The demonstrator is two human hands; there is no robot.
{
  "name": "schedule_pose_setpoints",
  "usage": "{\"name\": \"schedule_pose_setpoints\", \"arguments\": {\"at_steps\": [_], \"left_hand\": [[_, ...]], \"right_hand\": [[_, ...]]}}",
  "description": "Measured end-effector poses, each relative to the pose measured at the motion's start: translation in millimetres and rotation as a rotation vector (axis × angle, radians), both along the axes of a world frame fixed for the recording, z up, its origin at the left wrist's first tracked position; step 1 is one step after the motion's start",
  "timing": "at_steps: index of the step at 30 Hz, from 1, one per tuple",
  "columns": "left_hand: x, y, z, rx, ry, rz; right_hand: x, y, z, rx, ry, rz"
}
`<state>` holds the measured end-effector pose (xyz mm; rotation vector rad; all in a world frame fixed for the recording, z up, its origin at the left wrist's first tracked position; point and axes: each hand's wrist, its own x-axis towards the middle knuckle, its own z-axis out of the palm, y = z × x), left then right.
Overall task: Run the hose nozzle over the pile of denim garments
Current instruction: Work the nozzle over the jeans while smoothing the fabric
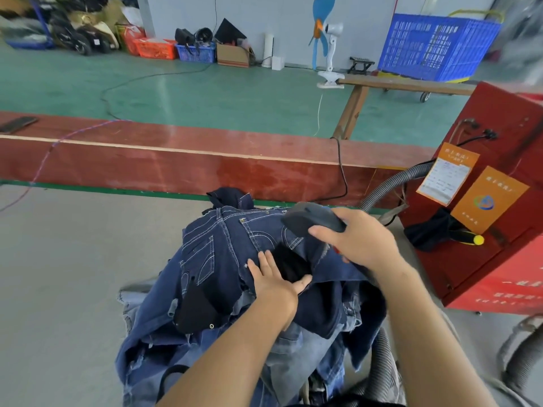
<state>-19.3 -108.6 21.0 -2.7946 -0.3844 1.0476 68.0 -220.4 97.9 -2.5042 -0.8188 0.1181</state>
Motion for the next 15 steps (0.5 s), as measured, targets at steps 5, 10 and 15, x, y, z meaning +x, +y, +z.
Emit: {"name": "schedule_pose_setpoints", "arguments": {"at_steps": [5,10,15], "left_hand": [[2.6,0.9,-0.8,-0.027,-0.064,0.116],[2.5,1.1,-0.7,-0.023,-0.059,0.121],[3.2,-0.3,-0.3,-0.021,-0.031,0.077]], "right_hand": [[-2.8,-31.5,0.3,-0.238,0.104,0.011],[0.8,-21.9,-18.4,-0.427,0.052,0.011],[-3.0,13.5,-30.4,-0.349,-0.088,0.056]]}}
